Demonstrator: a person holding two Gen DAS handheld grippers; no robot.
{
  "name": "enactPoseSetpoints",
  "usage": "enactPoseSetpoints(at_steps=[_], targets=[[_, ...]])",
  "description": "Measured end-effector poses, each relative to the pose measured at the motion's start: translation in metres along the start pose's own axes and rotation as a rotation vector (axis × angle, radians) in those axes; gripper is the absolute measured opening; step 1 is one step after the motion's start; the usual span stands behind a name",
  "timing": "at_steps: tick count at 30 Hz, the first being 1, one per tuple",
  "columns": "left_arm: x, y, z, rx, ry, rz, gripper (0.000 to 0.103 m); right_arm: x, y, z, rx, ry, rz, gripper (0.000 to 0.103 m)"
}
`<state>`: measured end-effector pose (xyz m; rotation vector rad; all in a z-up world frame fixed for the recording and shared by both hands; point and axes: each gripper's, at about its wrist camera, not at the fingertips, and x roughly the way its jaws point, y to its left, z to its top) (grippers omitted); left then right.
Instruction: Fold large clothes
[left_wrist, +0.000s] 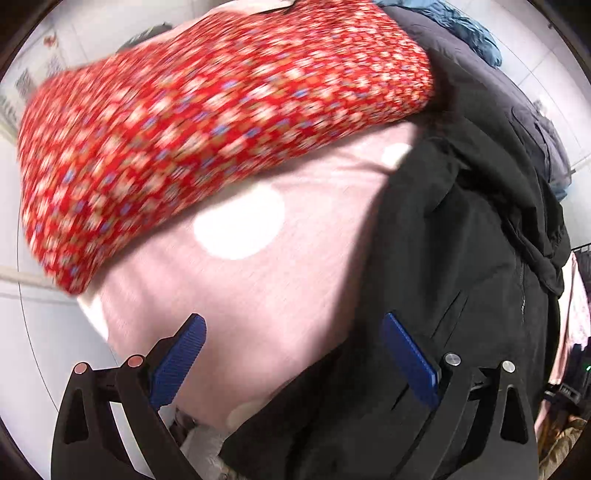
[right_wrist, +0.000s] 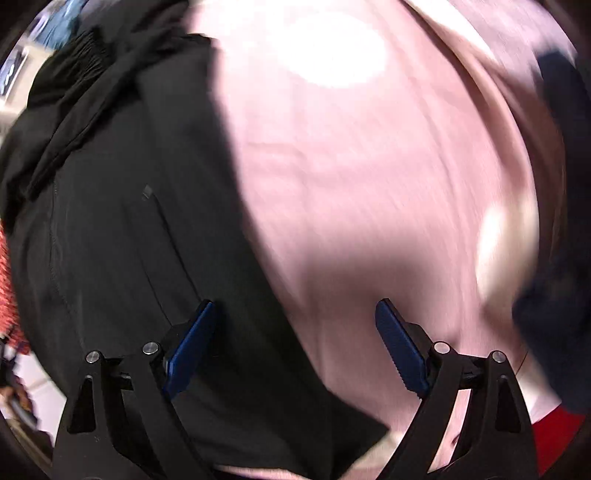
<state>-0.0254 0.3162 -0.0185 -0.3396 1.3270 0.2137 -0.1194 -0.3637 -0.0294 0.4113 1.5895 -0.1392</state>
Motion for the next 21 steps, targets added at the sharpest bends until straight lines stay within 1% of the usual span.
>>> enactPoseSetpoints(at_steps=[1, 3, 5, 6, 8, 9, 10, 13, 16, 17, 18, 19, 20, 21], targets=[[0.000, 0.005, -0.004, -0.005, 0.013, -0.018, 0.094, -0.004, -0.009, -0.008, 0.017, 0.002, 0.015, 0.087], [-0.002, 0.012, -0.015, 0.003, 0.039, -0.061, 0.094, -0.009, -0.016, -0.019, 0.011, 0.005, 0.022, 0.087], [-0.001, 0.010, -0.025, 0.040, 0.072, -0.078, 0.094, -0.013, -0.018, -0.027, -0.008, 0.008, 0.030, 0.087], [-0.001, 0.009, -0.030, 0.067, 0.083, -0.077, 0.094, -0.014, -0.018, -0.032, -0.018, 0.012, 0.032, 0.087], [0.000, 0.006, -0.042, 0.115, 0.092, -0.072, 0.094, -0.015, -0.033, -0.054, -0.032, 0.020, 0.041, 0.087], [0.001, 0.005, -0.048, 0.133, 0.093, -0.070, 0.094, -0.013, -0.027, -0.067, -0.036, 0.025, 0.046, 0.087], [0.003, -0.003, -0.054, 0.145, 0.091, -0.066, 0.094, -0.011, -0.024, -0.081, -0.037, 0.031, 0.054, 0.087], [0.013, -0.010, -0.072, 0.196, 0.091, -0.058, 0.094, -0.006, -0.028, -0.101, -0.042, 0.044, 0.072, 0.087], [0.022, -0.016, -0.091, 0.273, 0.080, -0.012, 0.092, -0.002, -0.028, -0.124, -0.071, 0.055, 0.076, 0.087], [0.024, -0.019, -0.098, 0.307, 0.076, -0.009, 0.089, -0.001, -0.026, -0.130, -0.090, 0.063, 0.077, 0.087], [0.028, -0.021, -0.101, 0.320, 0.083, -0.018, 0.087, 0.001, -0.022, -0.136, -0.116, 0.074, 0.080, 0.087], [0.031, -0.021, -0.104, 0.324, 0.100, -0.032, 0.083, 0.003, -0.017, -0.142, -0.144, 0.088, 0.081, 0.085], [0.036, -0.020, -0.108, 0.320, 0.132, -0.058, 0.075, 0.005, -0.012, -0.146, -0.174, 0.104, 0.083, 0.085], [0.038, -0.020, -0.110, 0.317, 0.149, -0.073, 0.072, 0.006, -0.006, -0.155, -0.221, 0.115, 0.065, 0.082]])
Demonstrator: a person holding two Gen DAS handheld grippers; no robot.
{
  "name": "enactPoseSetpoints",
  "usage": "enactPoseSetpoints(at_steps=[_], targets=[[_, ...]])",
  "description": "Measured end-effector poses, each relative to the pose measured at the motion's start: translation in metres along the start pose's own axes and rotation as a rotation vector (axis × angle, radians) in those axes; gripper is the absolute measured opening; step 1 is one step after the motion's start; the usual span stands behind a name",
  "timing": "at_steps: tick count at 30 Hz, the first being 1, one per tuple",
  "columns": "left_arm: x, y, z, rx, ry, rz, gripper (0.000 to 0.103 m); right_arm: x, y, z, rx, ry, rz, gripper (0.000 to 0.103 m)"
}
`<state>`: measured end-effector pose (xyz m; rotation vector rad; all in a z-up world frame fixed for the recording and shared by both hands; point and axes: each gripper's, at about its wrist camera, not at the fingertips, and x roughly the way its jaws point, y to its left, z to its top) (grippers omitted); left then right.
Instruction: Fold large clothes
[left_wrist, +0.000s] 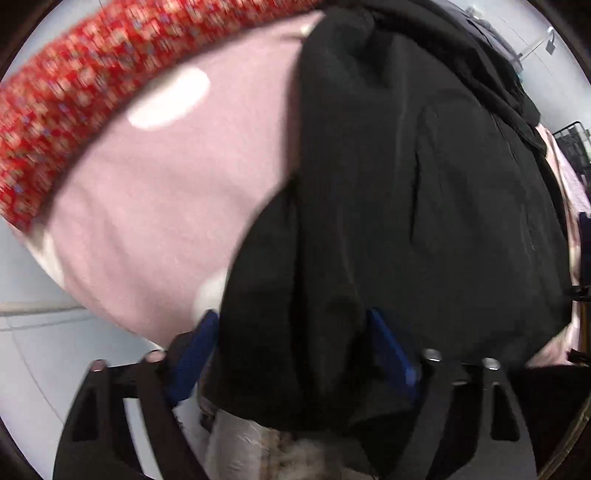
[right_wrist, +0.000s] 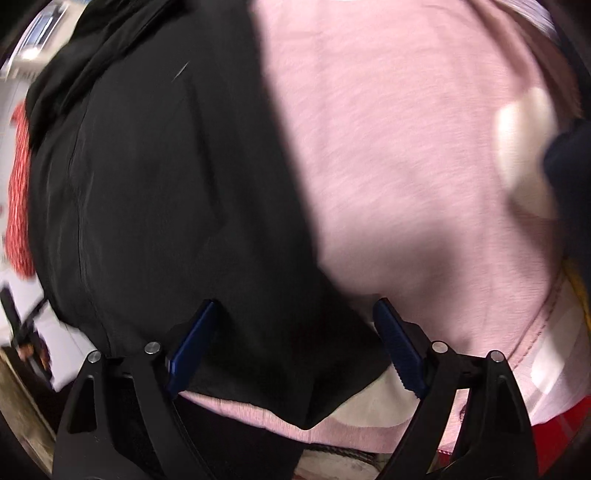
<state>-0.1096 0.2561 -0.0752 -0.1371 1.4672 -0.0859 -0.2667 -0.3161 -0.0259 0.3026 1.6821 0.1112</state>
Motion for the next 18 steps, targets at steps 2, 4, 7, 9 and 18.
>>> enactPoseSetpoints(at_steps=[2, 4, 7, 9, 18], targets=[[0.000, -0.002, -0.001, 0.013, 0.013, -0.017, 0.061, 0.003, 0.011, -0.014, -0.085, 0.032, -0.030, 0.063], [-0.001, 0.000, -0.004, 0.020, 0.032, -0.061, 0.044, 0.003, 0.014, -0.030, -0.127, 0.077, 0.018, 0.041], [-0.009, 0.009, -0.014, 0.022, 0.053, -0.134, 0.017, 0.005, 0.011, -0.056, -0.138, 0.154, 0.104, 0.032], [-0.010, 0.012, -0.015, 0.031, 0.058, -0.148, 0.016, 0.004, 0.008, -0.066, -0.131, 0.157, 0.125, 0.032], [0.005, 0.001, -0.012, 0.079, 0.081, 0.004, 0.087, 0.008, 0.017, -0.081, -0.121, 0.128, 0.078, 0.061]])
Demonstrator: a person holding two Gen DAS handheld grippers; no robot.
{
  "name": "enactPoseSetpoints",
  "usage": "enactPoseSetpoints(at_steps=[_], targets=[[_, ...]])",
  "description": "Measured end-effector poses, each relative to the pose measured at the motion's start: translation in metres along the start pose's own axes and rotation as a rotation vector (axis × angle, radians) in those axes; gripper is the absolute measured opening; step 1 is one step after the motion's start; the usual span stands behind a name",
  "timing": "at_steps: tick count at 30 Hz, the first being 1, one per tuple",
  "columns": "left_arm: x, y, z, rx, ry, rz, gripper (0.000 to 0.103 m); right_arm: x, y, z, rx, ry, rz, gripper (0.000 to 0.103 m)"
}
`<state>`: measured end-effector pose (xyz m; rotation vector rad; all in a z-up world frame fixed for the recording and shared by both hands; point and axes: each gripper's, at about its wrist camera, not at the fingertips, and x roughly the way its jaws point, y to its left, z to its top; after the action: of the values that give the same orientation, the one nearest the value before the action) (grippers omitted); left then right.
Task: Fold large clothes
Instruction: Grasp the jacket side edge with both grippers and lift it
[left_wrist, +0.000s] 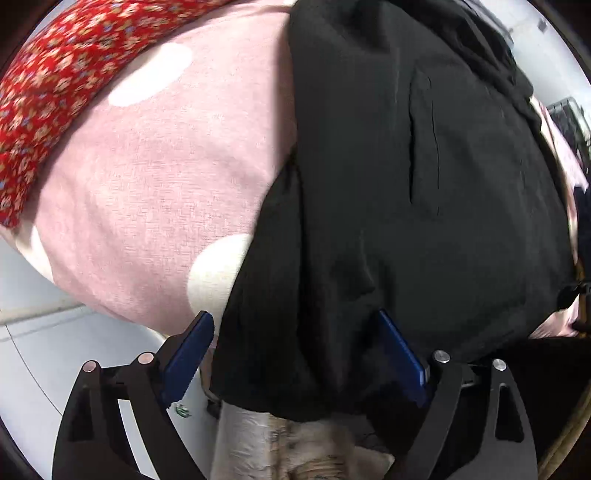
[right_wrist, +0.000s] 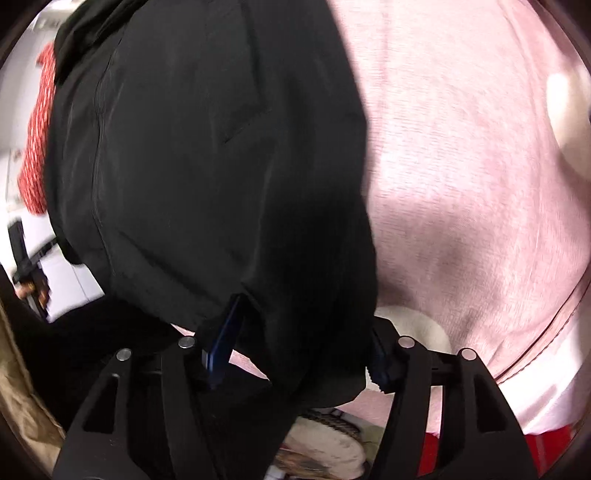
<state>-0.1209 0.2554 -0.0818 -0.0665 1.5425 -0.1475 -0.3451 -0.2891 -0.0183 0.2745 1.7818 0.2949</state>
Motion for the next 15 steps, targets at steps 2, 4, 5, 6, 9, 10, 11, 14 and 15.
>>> enactPoseSetpoints(at_steps=[2, 4, 5, 6, 9, 10, 11, 14, 15], targets=[[0.006, -0.005, -0.002, 0.010, 0.008, 0.000, 0.083, 0.005, 0.010, 0.017, -0.035, 0.007, -0.038, 0.049], [0.010, -0.008, -0.005, 0.018, 0.017, -0.008, 0.068, 0.009, 0.018, 0.011, -0.040, 0.018, -0.066, 0.033], [0.009, -0.006, -0.007, 0.019, 0.022, -0.015, 0.056, 0.009, 0.018, 0.008, -0.030, 0.027, -0.036, 0.021], [0.007, -0.005, -0.007, 0.015, 0.029, -0.040, 0.047, 0.007, 0.019, 0.003, -0.021, 0.027, 0.001, 0.017], [-0.010, -0.004, -0.019, 0.035, 0.037, -0.124, 0.010, 0.004, 0.023, -0.009, -0.052, 0.011, 0.013, 0.006], [-0.018, -0.010, -0.023, 0.086, 0.030, -0.104, 0.009, 0.000, 0.028, -0.017, -0.068, 0.007, 0.012, 0.005], [-0.023, -0.012, -0.026, 0.119, 0.028, -0.095, 0.009, -0.004, 0.031, -0.026, -0.075, 0.002, 0.017, 0.005], [-0.036, -0.011, -0.042, 0.132, 0.049, -0.135, 0.009, -0.009, 0.020, -0.044, -0.052, 0.022, 0.058, 0.005], [-0.038, -0.008, -0.047, 0.127, 0.068, -0.159, 0.009, -0.007, 0.012, -0.057, -0.031, 0.033, 0.077, 0.005]])
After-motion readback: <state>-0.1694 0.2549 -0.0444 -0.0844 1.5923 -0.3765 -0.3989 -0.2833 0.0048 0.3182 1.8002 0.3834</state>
